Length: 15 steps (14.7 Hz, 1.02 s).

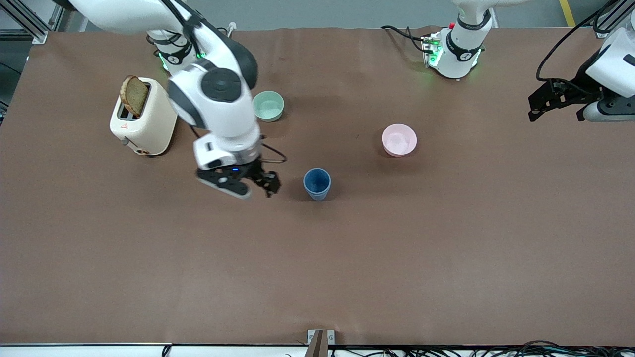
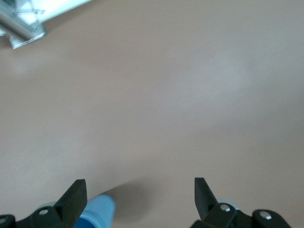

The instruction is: Stack blue cups with both arms

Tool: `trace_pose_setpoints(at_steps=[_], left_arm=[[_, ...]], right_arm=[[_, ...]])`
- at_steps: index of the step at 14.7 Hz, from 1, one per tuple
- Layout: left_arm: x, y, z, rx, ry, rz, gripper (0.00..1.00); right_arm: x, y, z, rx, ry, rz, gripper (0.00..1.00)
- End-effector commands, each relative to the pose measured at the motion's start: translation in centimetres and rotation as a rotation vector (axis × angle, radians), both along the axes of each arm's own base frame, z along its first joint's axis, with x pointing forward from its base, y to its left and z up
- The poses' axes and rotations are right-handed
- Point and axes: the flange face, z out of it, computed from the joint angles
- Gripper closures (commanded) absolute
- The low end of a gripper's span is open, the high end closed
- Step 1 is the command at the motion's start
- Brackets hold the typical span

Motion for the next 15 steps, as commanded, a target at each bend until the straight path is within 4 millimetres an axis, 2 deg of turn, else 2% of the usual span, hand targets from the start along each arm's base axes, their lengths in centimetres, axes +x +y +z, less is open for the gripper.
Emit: trace_pose_setpoints(at_steps=[1, 3, 5, 7, 11, 12, 13, 15], left_arm=[[0.1, 0.1, 0.2, 0.021, 0.003, -0.017, 0.00], [0.1, 0.0, 0.2, 0.021, 0.002, -0.019, 0.00], [0.1, 0.0, 0.2, 0.021, 0.002, -0.019, 0.00], [0.0, 0.0, 0.3, 0.021, 0.000, -0.021, 0.00], [0.1, 0.1, 0.3, 0.021, -0.001, -0.021, 0.00], [0.1, 0.2, 0.9, 0.023, -0.014, -0.019, 0.00], [0.3, 0.4, 1.2, 0.022, -0.020, -0.017, 0.00], [0.6, 0.4, 0.8, 0.022, -0.013, -0.034, 0.00]], right_arm=[[0.4, -7.7, 5.6, -0.026, -0.009, 0.007, 0.00], [0.9, -13.9, 8.1, -0.072, 0.034, 0.033, 0.00], [0.6, -19.0, 10.7, -0.046, 0.066, 0.055, 0.00], [-0.6, -24.1, 13.3, -0.022, 0.106, 0.080, 0.00], [-3.1, -33.7, 16.6, 0.028, 0.165, 0.115, 0.00], [-3.7, -36.1, 17.1, 0.047, 0.172, 0.124, 0.00], [-4.0, -37.5, 17.3, 0.047, 0.185, 0.139, 0.00], [-4.8, -40.5, 19.6, 0.043, 0.183, 0.158, 0.00]])
